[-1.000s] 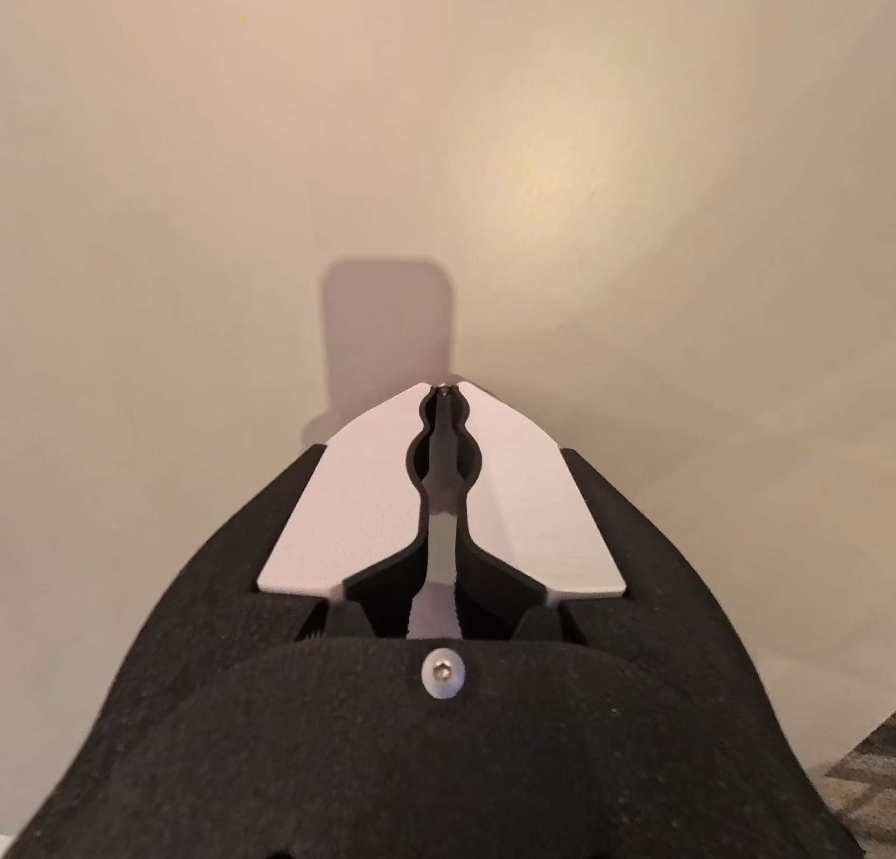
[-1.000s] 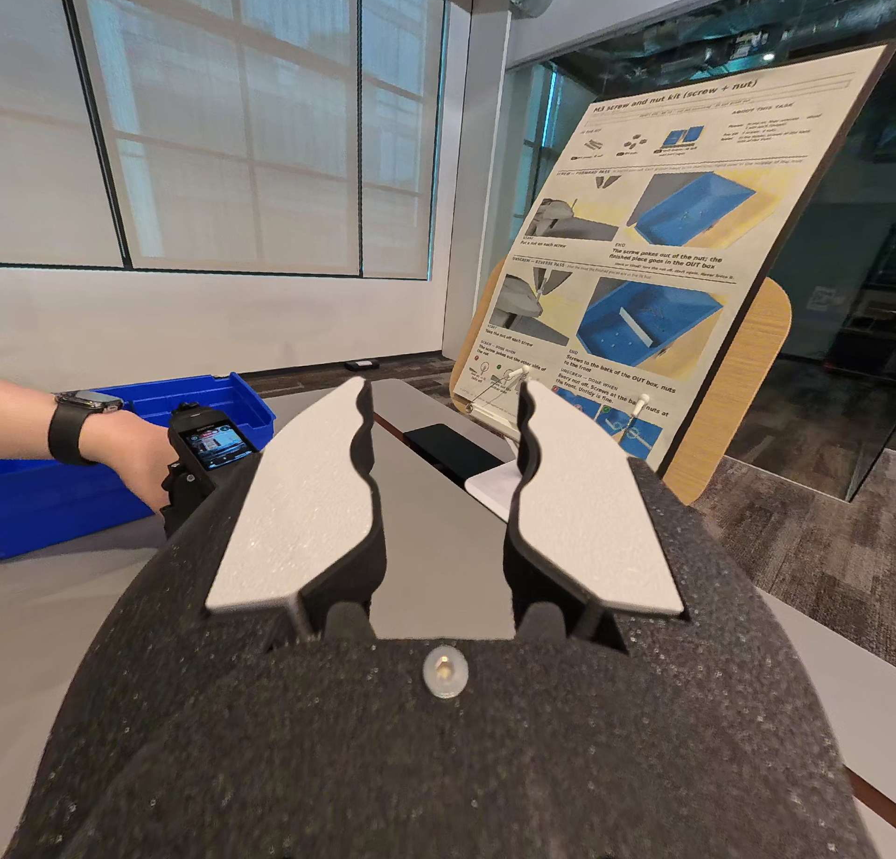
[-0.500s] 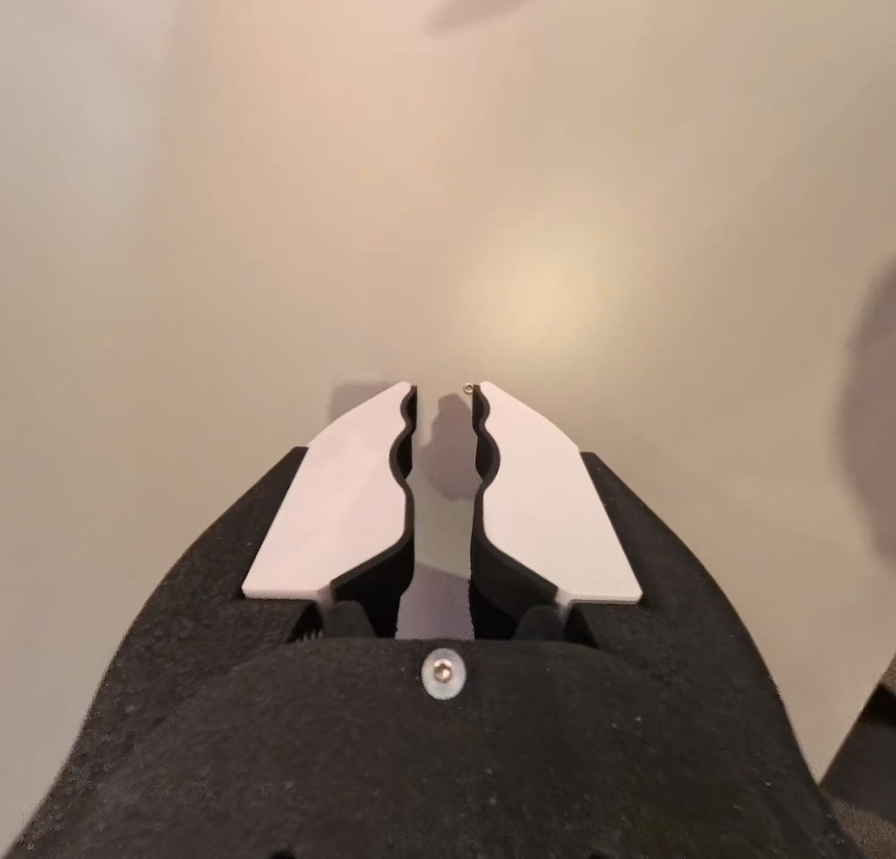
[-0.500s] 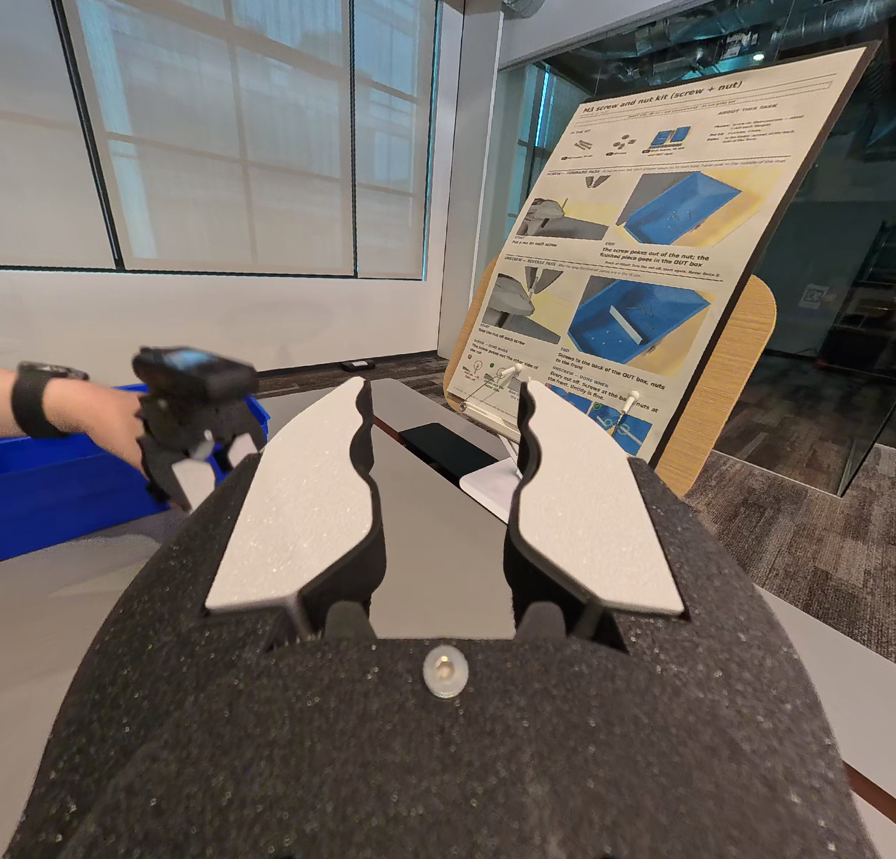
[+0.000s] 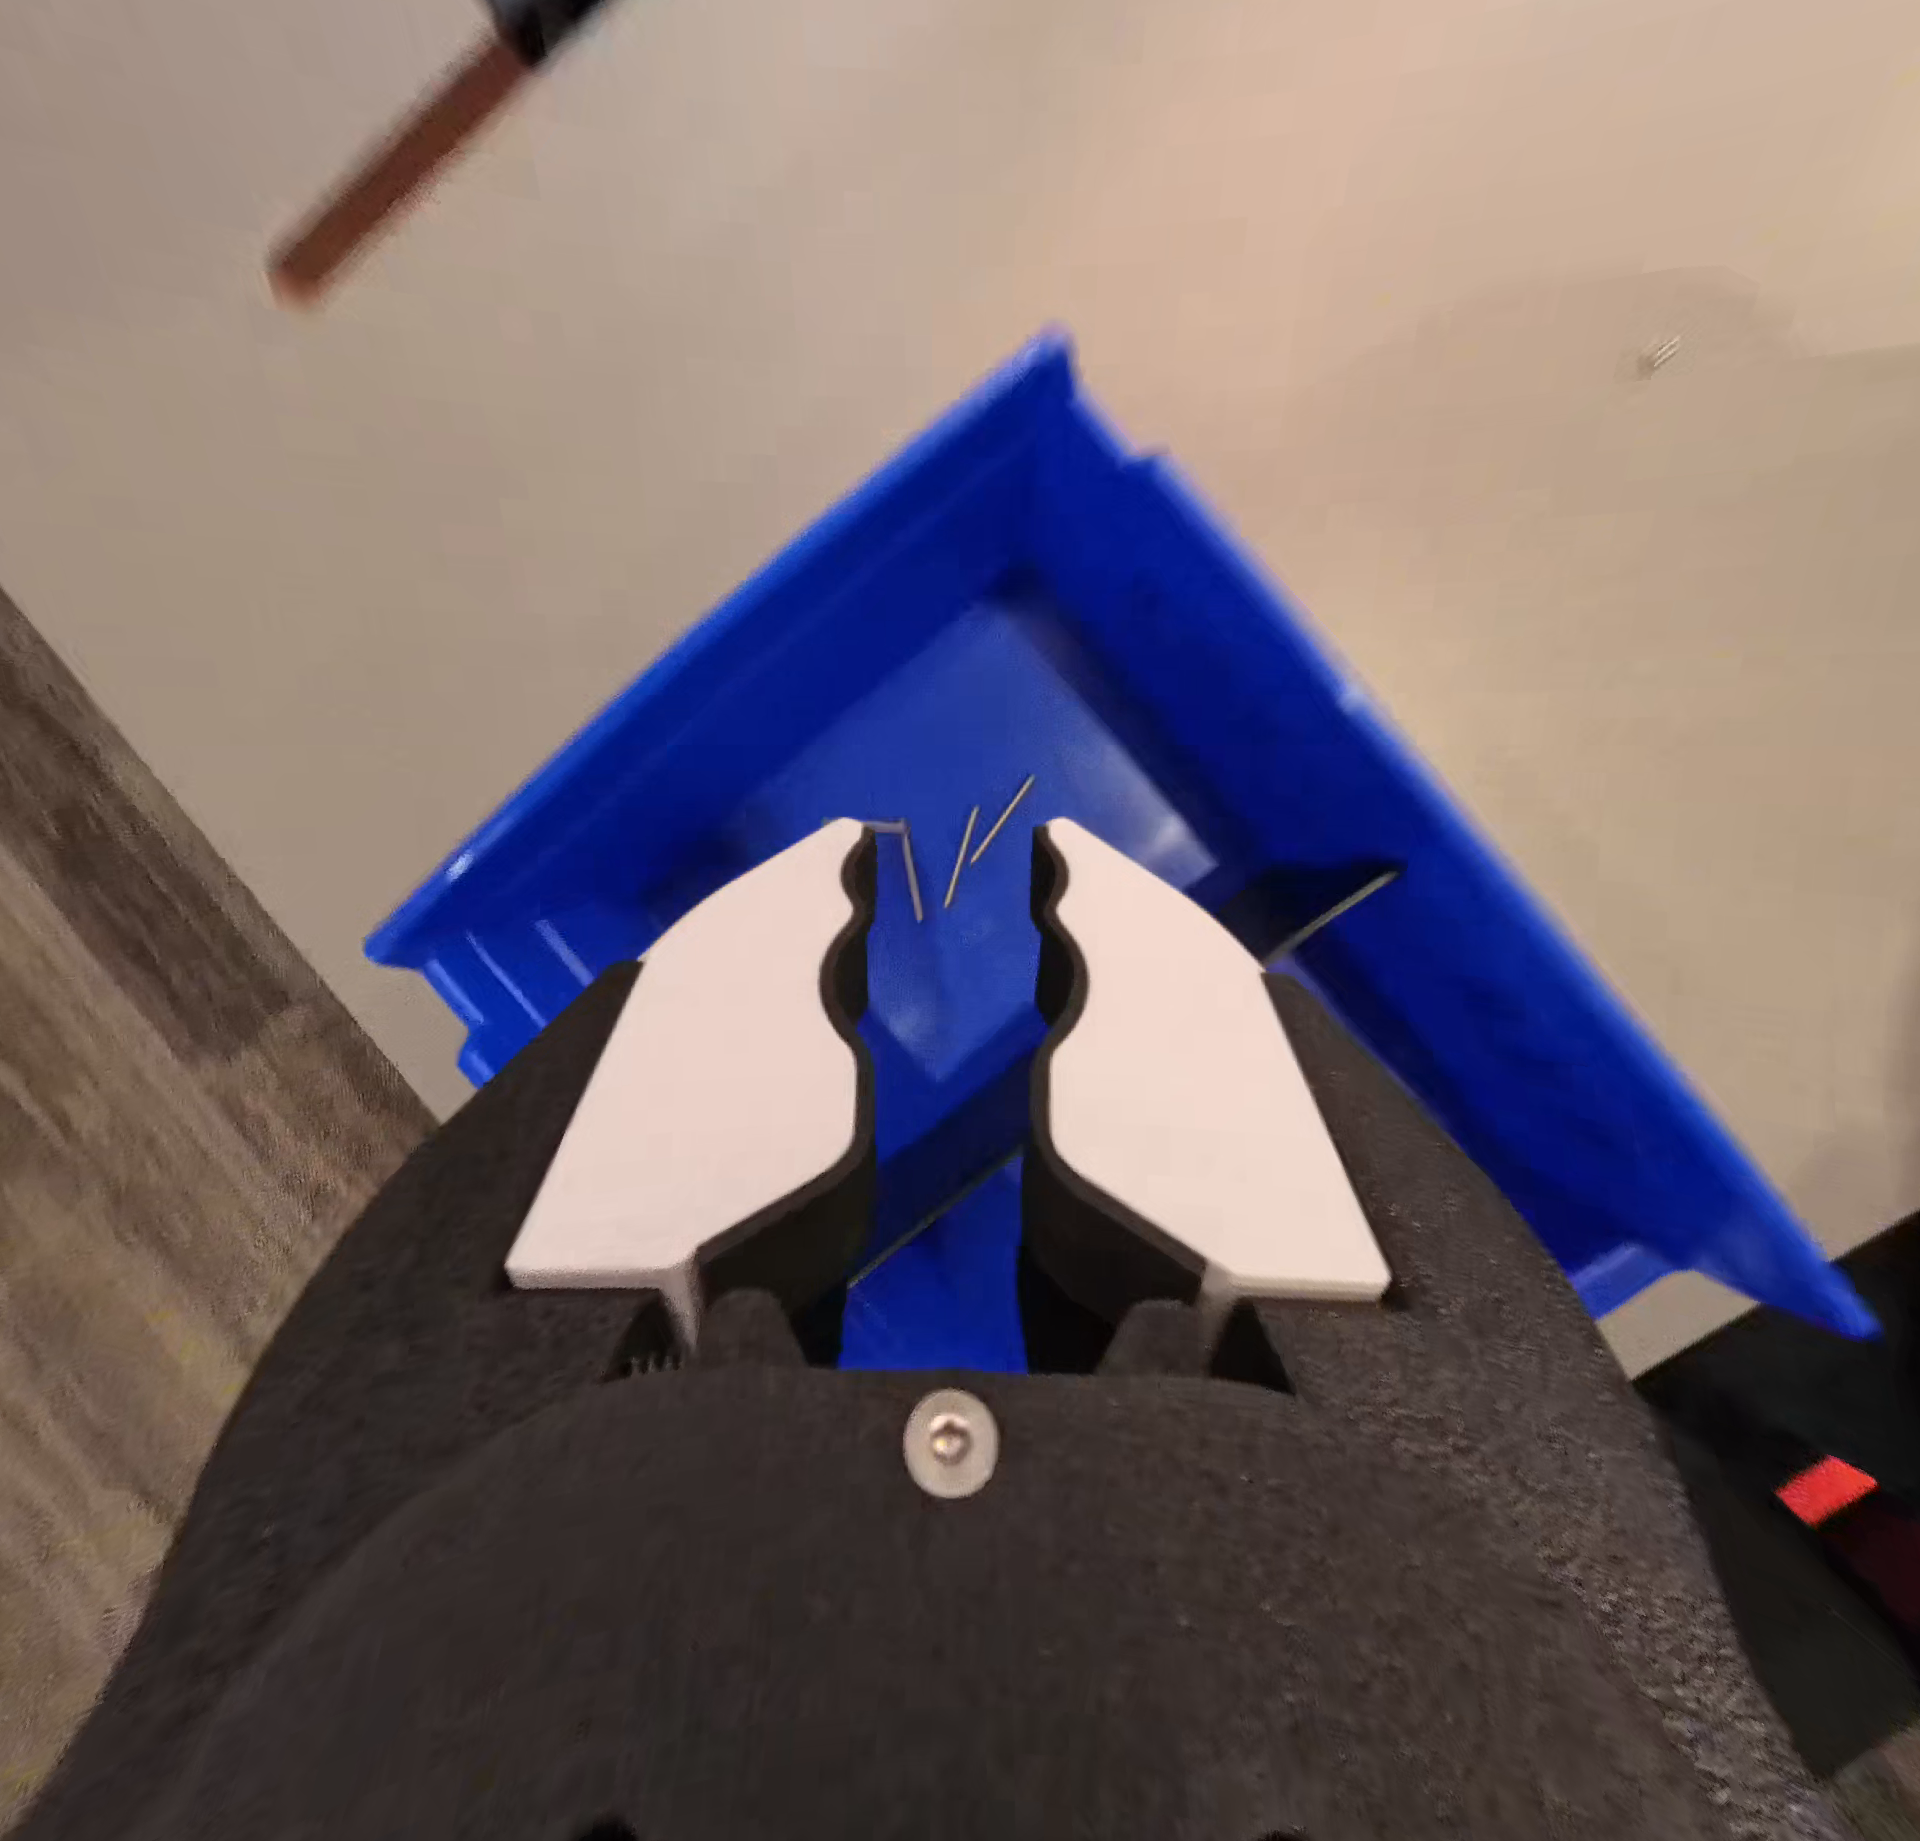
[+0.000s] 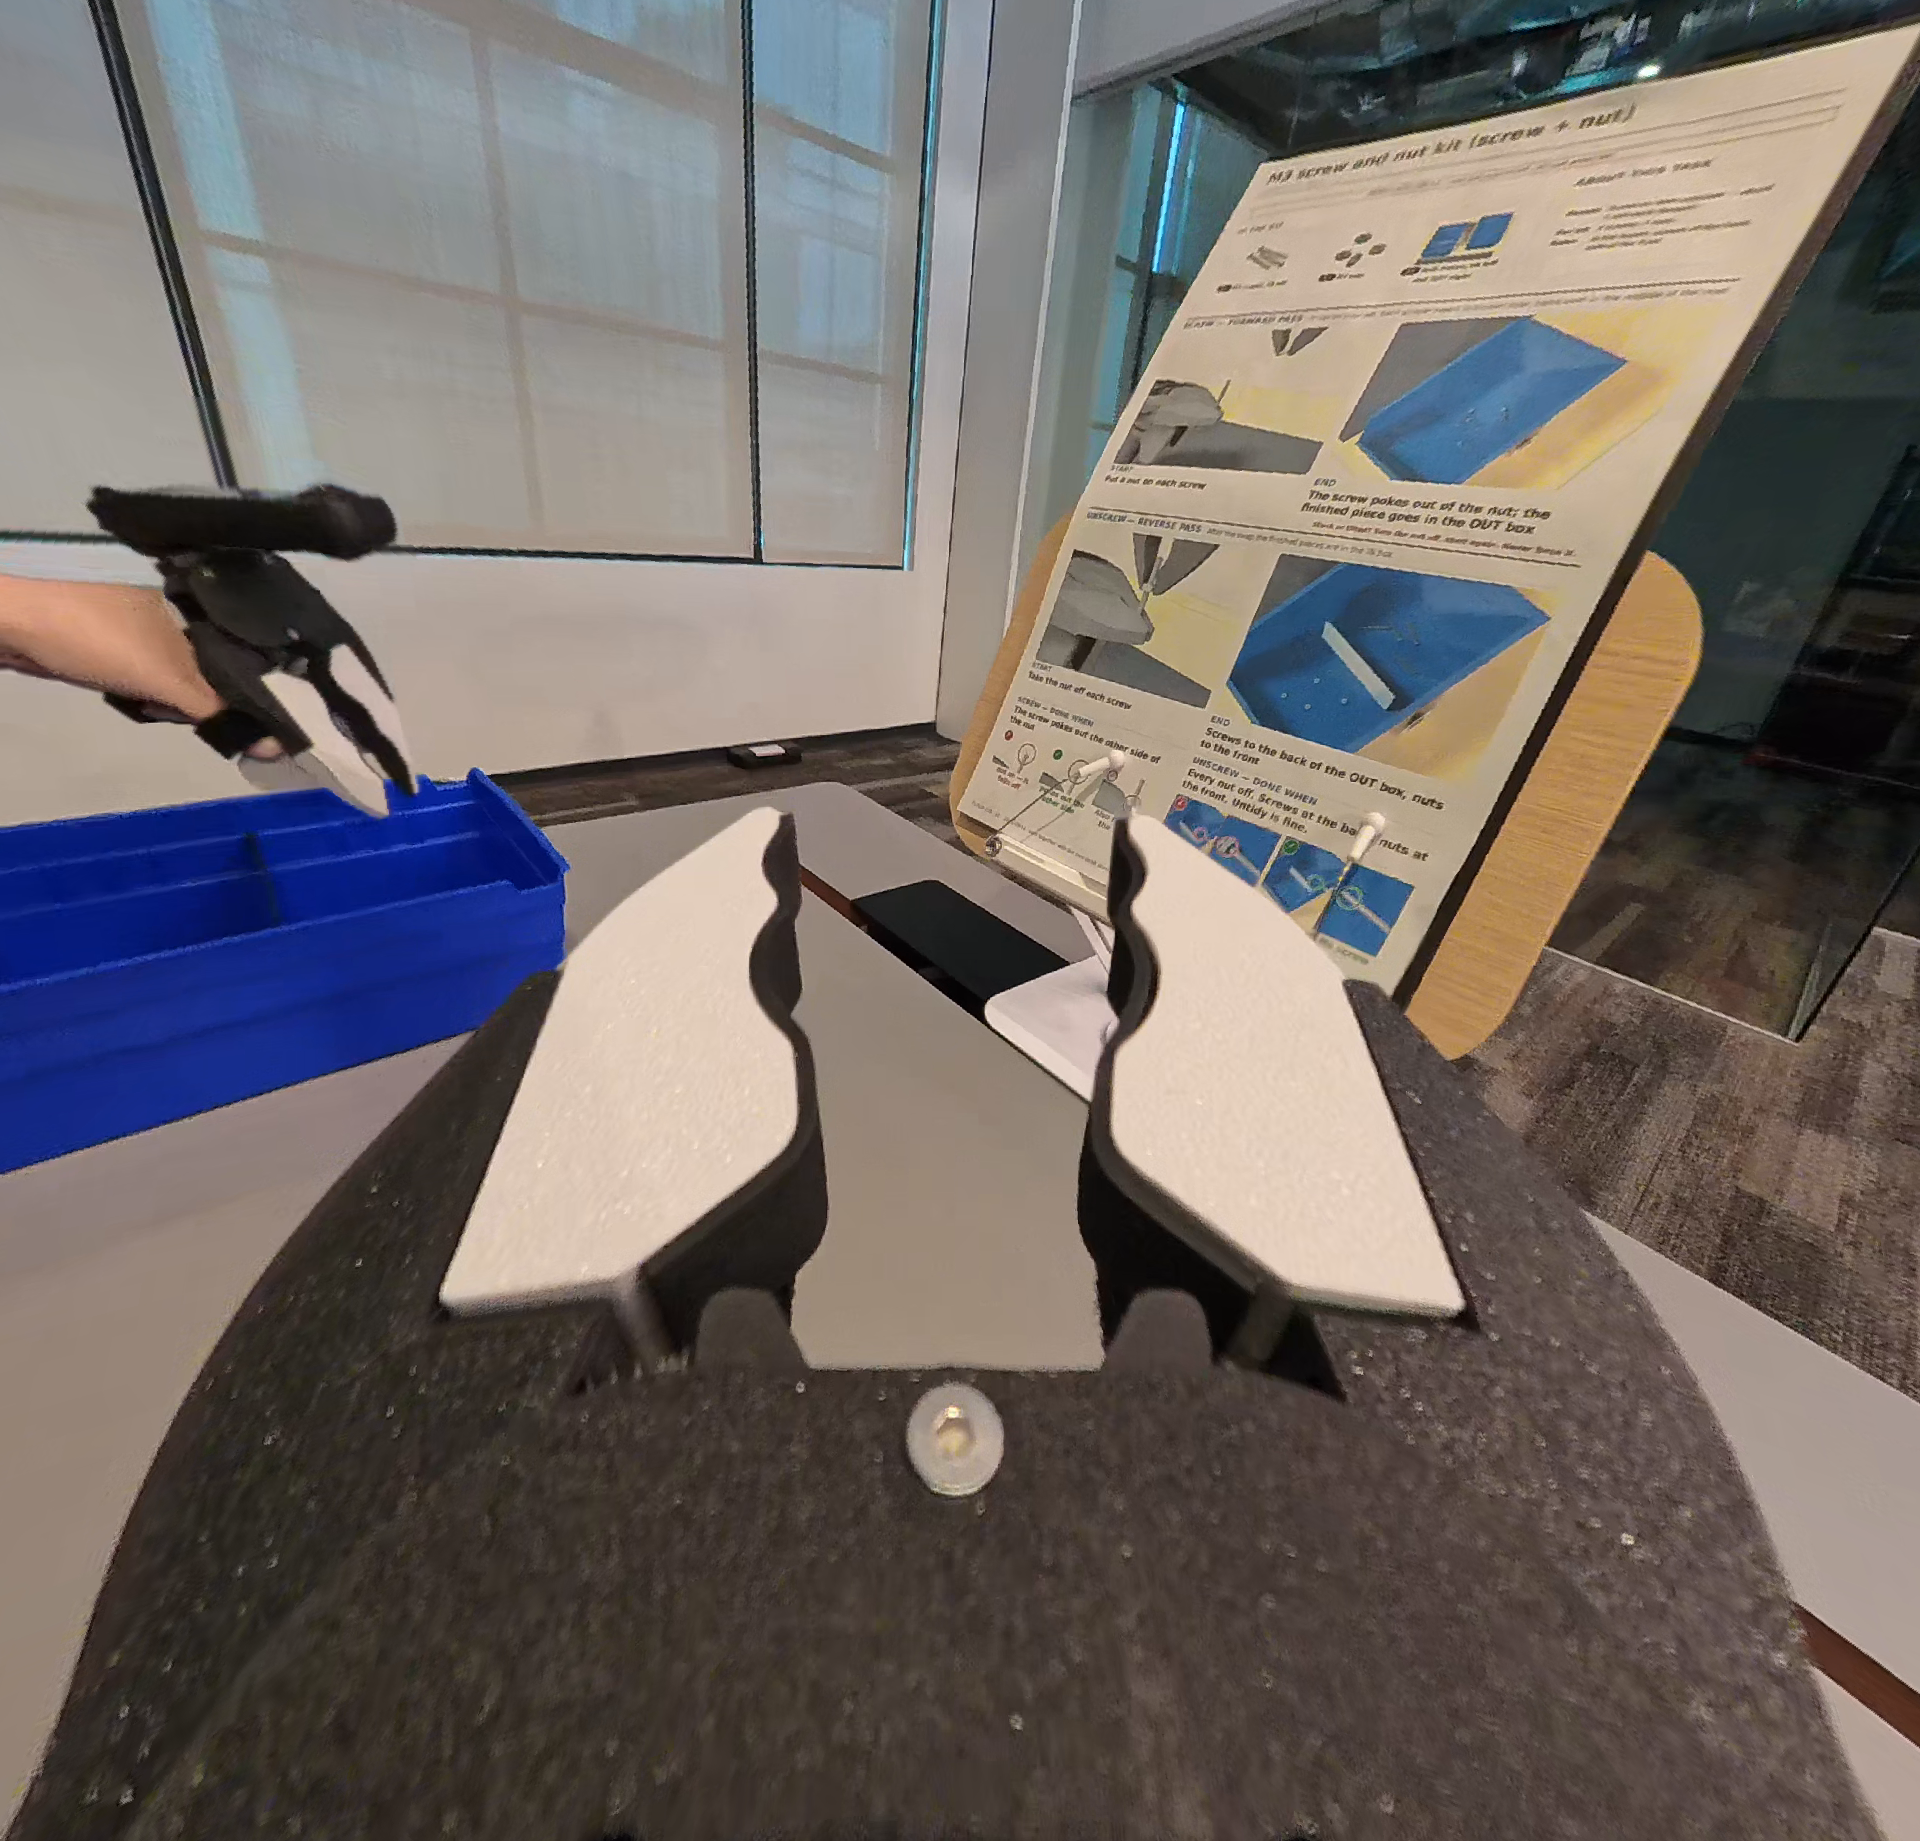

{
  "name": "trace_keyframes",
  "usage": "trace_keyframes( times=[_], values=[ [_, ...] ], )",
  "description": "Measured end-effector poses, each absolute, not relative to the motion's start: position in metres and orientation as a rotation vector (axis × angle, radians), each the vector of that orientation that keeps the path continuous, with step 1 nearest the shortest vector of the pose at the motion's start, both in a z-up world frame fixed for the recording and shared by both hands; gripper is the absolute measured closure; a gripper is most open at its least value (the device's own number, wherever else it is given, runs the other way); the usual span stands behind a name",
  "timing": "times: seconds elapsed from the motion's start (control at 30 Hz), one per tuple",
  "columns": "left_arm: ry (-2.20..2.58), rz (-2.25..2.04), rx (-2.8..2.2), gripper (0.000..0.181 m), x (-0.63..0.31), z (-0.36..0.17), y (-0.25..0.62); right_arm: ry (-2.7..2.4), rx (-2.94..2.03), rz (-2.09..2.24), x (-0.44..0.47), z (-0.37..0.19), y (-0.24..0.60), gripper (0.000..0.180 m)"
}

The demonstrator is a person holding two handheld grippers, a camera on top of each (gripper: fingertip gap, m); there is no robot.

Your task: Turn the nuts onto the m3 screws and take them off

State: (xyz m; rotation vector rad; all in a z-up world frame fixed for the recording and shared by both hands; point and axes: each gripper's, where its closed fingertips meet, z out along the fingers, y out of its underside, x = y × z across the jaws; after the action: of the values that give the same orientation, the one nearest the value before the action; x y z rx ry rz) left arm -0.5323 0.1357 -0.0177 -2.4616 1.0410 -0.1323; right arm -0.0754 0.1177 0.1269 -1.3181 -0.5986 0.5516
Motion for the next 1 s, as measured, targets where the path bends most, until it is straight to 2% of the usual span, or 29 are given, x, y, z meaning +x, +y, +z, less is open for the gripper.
trace_keyframes(
  times=[0.07,0.2,0.33,1.0],
  values=[
    [0.889,-0.199,-2.584,0.163,-0.543,-0.047,0.139,-0.611,-1.333,0.532,-0.079,0.123,0.119,0.123],
    [0.457,-0.529,-2.838,0.163,-0.541,-0.089,0.143,-0.635,-1.339,0.513,-0.086,0.12,0.119,0.122],
    [0.368,-0.284,-2.893,0.156,-0.567,-0.117,0.158,-0.647,-1.339,0.501,-0.088,0.119,0.121,0.122],
    [0.08,-0.133,-3.002,0.16,-0.568,-0.14,0.164,-0.595,-1.278,0.527,-0.066,0.138,0.112,0.122]
  ],
)
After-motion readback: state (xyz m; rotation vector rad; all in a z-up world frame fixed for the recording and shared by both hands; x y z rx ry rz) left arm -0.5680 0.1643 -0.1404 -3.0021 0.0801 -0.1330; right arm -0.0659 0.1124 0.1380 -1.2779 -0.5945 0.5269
